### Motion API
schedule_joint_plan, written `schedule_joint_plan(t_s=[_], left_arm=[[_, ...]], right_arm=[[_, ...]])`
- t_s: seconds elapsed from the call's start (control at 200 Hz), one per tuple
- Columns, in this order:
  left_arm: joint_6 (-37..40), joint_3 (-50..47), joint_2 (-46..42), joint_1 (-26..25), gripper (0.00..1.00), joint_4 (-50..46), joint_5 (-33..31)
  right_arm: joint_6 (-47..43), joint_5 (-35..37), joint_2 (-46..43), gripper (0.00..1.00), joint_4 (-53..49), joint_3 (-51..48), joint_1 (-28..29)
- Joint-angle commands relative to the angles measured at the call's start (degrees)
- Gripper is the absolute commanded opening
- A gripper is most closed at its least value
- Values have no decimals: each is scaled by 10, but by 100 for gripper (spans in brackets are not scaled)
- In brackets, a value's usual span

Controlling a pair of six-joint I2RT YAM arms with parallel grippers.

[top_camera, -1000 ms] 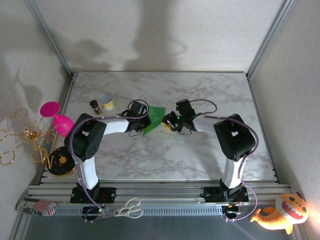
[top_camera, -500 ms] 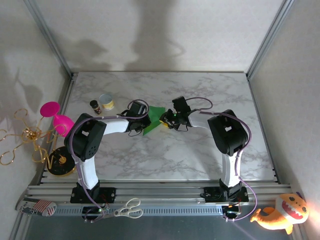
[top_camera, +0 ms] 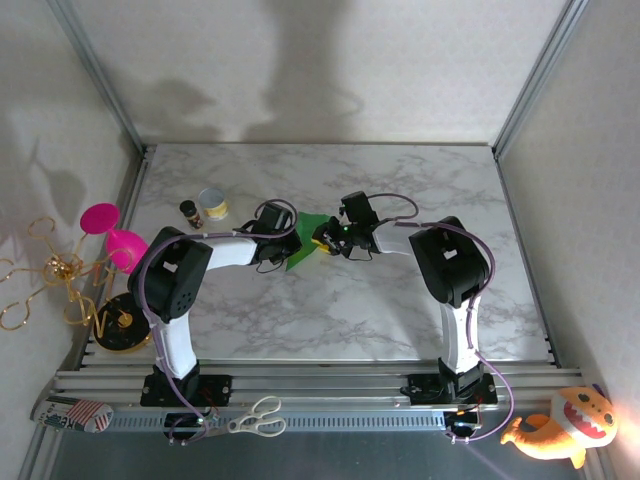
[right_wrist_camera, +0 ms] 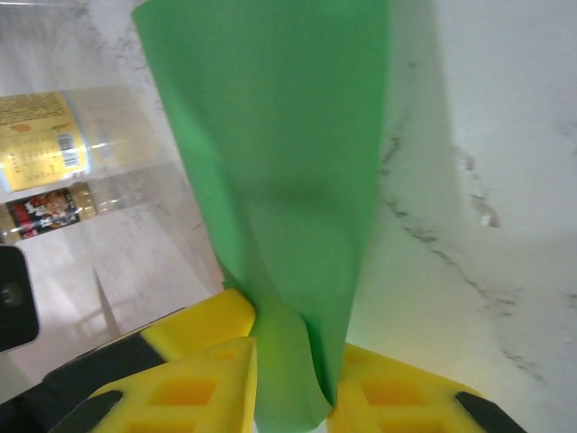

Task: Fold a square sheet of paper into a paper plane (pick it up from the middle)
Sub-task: Fifth fold the wing at the center of the table.

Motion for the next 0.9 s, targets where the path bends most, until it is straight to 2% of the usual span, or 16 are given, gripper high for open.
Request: schedule_joint_plan(t_s=[0.0,0.265,0.496,0.721,0.896], left_arm=[[2,-21,1,3,7,-48,8],[10,-20,-14,3,10,-47,11],[34,-11,-49,3,14,-40,17],[120,-30,-125,-7,37,-7,0],[202,-63,-152,-43,55,50,-22]], right_arm=[[7,-16,14,26,17,-1,5],[-7,1,24,22,-15,13,3],[-25,41,-4,3,-20,4,4],[-37,124,-83,0,-34,-43,2],[-13,164,-132,1,-50,-78,-3]])
